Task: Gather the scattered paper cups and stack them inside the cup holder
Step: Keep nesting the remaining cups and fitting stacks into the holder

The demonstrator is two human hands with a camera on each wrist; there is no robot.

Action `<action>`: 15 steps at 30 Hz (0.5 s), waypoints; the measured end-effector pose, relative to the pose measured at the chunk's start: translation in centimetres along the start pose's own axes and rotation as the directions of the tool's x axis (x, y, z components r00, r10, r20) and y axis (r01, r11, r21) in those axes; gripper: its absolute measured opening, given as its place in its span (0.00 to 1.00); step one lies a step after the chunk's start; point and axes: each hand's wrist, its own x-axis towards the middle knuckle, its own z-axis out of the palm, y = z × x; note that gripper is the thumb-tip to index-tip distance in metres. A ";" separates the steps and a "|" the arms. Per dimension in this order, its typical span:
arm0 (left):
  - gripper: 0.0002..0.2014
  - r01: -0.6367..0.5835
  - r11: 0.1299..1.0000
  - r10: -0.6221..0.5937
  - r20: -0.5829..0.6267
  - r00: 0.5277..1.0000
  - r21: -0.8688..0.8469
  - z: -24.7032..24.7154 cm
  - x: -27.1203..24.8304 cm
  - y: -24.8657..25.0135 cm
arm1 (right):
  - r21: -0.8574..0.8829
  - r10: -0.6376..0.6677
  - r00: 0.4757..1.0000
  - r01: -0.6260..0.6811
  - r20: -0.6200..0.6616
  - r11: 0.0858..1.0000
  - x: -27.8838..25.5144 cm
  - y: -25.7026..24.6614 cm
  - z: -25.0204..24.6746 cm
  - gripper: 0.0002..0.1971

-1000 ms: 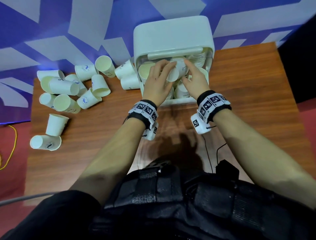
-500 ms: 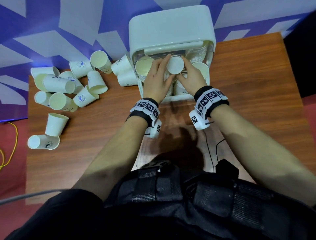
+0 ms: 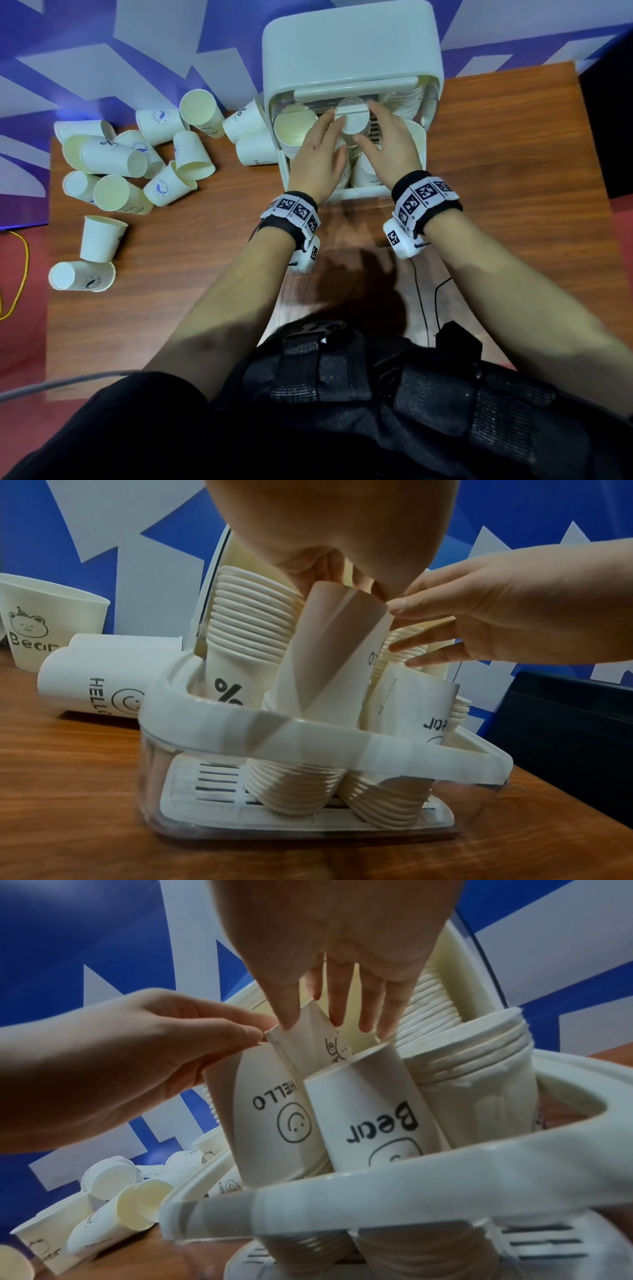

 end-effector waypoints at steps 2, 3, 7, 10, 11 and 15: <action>0.24 -0.006 1.000 0.006 0.003 1.000 0.001 -0.1 0.1 0.0 | -0.015 -0.029 1.000 0.029 0.001 0.999 -0.1 -0.1 0.0 0.27; 0.25 -0.014 1.000 0.014 0.007 1.000 0.004 -0.1 0.1 -0.1 | -0.022 -0.045 0.999 0.045 0.002 0.999 -0.1 -0.1 0.1 0.26; 0.26 -0.071 0.996 0.068 0.042 0.997 0.062 0.1 0.0 0.0 | -0.084 -0.063 0.998 0.063 0.002 0.994 -0.1 0.1 0.5 0.25; 0.23 -0.140 0.980 0.136 0.033 0.990 0.140 0.2 0.3 0.0 | -0.158 -0.022 0.999 0.028 0.037 0.987 0.0 0.0 0.8 0.26; 0.22 -0.154 0.973 0.150 0.041 0.988 0.169 0.4 0.3 0.0 | -0.188 0.001 0.998 0.009 0.056 0.982 0.0 0.0 0.9 0.26; 0.24 -0.119 0.956 0.091 0.114 0.989 0.269 0.5 0.5 0.4 | -0.218 0.100 0.985 -0.068 0.140 0.974 -0.7 -0.4 1.1 0.26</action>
